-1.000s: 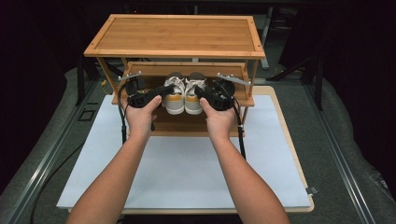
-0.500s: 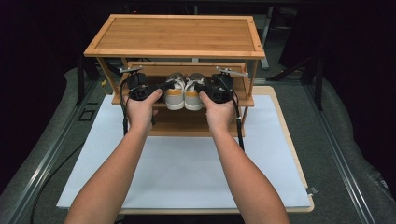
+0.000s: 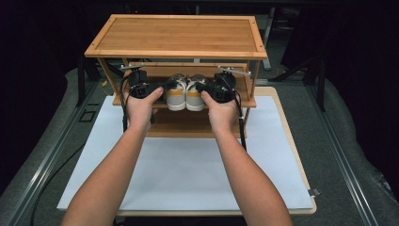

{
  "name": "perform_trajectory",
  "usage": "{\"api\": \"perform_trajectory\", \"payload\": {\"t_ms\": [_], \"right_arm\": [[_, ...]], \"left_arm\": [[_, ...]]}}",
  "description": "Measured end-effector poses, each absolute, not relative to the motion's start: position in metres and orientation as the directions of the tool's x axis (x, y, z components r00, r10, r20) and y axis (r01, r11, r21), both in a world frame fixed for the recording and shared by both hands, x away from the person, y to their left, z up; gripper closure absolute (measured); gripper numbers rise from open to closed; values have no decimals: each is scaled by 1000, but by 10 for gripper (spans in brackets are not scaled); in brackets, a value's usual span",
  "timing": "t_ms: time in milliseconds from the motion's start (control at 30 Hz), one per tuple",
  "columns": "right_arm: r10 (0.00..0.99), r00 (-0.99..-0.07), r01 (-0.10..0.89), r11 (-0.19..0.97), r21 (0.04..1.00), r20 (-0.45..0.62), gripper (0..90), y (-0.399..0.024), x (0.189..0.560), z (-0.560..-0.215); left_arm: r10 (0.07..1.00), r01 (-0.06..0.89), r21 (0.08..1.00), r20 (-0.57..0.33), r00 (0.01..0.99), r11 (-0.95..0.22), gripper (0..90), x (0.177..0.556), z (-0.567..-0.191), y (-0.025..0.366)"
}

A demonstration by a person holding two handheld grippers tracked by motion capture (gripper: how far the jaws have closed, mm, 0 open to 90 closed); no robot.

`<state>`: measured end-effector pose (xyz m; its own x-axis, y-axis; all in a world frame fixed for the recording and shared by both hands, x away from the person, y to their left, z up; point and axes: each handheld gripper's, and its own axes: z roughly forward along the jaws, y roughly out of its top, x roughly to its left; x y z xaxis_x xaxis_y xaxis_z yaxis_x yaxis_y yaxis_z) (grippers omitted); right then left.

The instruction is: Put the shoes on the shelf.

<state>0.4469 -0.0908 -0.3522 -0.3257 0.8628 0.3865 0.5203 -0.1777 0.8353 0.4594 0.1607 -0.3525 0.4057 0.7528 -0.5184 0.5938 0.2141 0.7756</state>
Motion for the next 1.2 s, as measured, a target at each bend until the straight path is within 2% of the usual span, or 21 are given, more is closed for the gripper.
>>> {"api": "perform_trajectory", "payload": {"t_ms": [367,533,800,1000,1200], "right_arm": [[874,-338,471,-165,866,350,499,-99,431,-336],[878,-326,460,-176,870,350,515,-108,427,-335],[883,-334,445,-161,881,331,702,-119,422,-344],[882,-345,480,-127,868,320,875,-123,426,-359],[860,-370,503,-130,854,350,900,-123,435,-368]], "left_arm": [[769,548,807,-489,411,220,424,443,-341,173],[770,531,812,-494,404,242,485,436,-340,185],[768,532,812,-493,409,238,698,432,-348,196],[759,543,808,-498,418,231,870,436,-361,198],[758,572,792,-504,414,214,900,444,-375,190]]}}
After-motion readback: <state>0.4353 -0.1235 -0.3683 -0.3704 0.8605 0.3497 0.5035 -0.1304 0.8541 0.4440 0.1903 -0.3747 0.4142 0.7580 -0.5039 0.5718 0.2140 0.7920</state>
